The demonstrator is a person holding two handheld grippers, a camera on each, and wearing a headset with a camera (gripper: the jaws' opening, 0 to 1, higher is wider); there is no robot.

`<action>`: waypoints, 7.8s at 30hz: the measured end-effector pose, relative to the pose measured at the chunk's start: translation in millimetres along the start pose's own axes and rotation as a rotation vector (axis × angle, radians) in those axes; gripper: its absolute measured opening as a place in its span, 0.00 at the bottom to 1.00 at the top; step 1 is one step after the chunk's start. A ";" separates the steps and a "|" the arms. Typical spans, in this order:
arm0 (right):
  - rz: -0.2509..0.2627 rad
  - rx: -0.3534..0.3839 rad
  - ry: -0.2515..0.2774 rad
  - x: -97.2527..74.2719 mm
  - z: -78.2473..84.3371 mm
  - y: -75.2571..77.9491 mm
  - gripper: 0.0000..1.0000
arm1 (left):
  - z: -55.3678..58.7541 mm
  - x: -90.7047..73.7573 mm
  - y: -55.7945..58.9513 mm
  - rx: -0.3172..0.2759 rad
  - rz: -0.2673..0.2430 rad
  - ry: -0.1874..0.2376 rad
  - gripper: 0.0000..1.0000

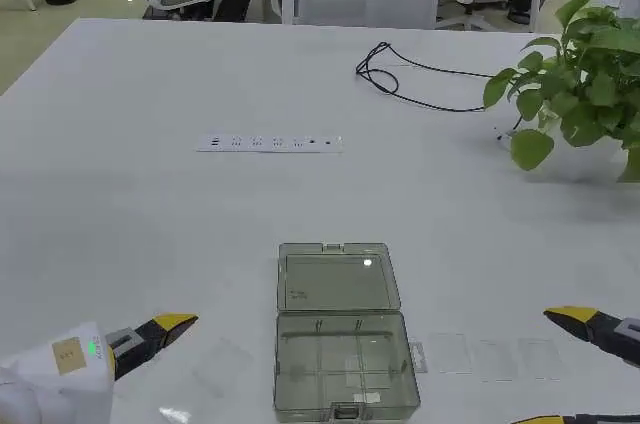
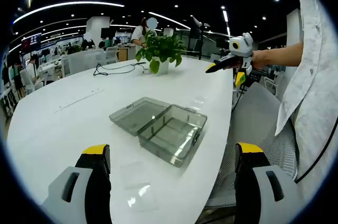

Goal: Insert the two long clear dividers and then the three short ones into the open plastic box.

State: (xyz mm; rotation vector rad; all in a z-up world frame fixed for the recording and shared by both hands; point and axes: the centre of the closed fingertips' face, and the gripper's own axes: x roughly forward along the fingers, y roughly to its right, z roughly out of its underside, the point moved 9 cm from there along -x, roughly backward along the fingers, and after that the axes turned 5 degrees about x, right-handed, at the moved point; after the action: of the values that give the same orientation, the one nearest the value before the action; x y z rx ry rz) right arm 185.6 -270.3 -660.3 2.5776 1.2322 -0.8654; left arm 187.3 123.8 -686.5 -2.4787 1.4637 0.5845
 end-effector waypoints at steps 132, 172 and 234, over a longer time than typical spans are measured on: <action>0.007 0.047 0.036 7.6 2.0 -4.2 0.86 | 58.7 -23.1 -94.4 -0.279 -0.228 -0.409 0.68; 0.008 0.062 0.049 11.3 -5.7 -10.3 0.85 | 82.4 -6.0 -106.6 -0.275 -0.338 -0.714 0.40; -0.053 0.094 0.139 33.5 -65.4 -36.8 0.70 | 16.7 -7.7 -76.7 -0.528 -0.323 -0.226 0.30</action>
State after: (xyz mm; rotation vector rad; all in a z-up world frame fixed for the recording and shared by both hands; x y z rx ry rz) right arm 202.8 -199.8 -621.6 2.7323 1.3327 -0.7840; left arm 247.0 173.5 -700.1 -2.8193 0.8788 1.2620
